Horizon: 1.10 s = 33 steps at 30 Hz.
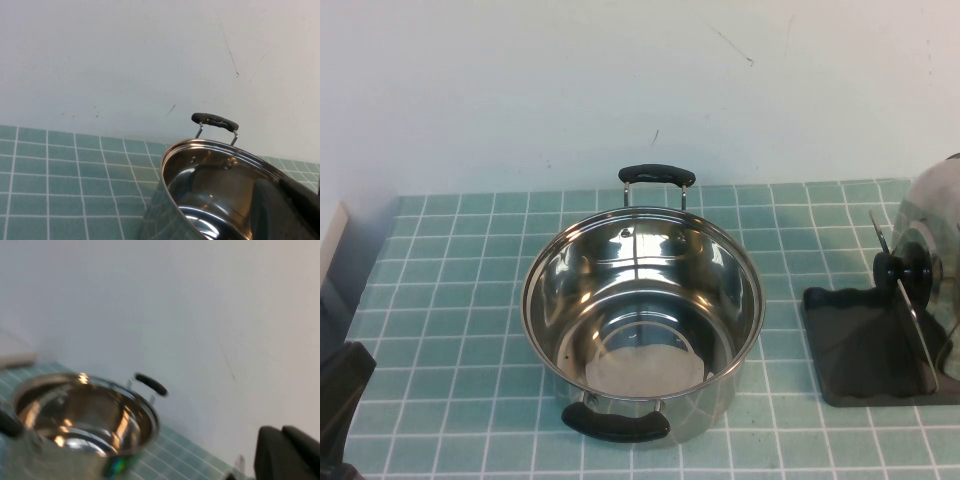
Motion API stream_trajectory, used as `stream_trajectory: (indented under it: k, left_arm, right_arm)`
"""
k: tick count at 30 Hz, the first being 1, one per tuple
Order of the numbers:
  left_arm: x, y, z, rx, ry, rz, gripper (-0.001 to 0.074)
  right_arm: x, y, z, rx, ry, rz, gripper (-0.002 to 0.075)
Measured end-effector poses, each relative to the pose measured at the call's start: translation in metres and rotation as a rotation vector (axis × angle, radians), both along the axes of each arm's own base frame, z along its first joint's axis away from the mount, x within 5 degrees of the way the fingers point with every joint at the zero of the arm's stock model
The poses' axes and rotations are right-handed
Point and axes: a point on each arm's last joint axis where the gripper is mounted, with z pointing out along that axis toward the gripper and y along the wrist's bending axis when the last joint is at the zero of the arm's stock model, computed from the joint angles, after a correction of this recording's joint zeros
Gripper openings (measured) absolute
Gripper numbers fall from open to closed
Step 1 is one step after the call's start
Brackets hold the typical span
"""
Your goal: Put pot lid on rack
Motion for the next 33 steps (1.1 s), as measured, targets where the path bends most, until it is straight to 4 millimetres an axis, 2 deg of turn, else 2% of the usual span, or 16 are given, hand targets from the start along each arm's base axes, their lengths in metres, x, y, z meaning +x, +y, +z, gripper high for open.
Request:
stream_trajectory:
  k: [5, 9, 13, 19, 26, 33]
  left_arm:
    - [0.000, 0.000, 0.000, -0.004, 0.002, 0.001, -0.0002]
    - [0.000, 0.000, 0.000, -0.004, 0.002, 0.001, -0.0002]
    - [0.000, 0.000, 0.000, -0.004, 0.002, 0.001, -0.0002]
    - [0.000, 0.000, 0.000, -0.004, 0.002, 0.001, -0.0002]
    - [0.000, 0.000, -0.001, -0.003, 0.003, 0.001, -0.0002]
    - [0.000, 0.000, -0.001, -0.004, 0.002, 0.001, -0.0002]
  right_arm:
    - [0.016, -0.017, -0.026, -0.193, 0.021, -0.194, -0.0001]
    - [0.031, -0.037, -0.055, -0.196, 0.109, -0.409, -0.0001]
    - [0.040, -0.057, -0.094, -0.157, 0.247, -0.620, -0.0001]
    - [0.043, -0.064, -0.132, -0.039, 0.377, -0.701, -0.0001]
    - [0.044, -0.062, -0.132, 0.144, 0.407, -0.688, -0.0001]
    - [0.044, -0.061, -0.132, 0.236, 0.426, -0.693, -0.0001]
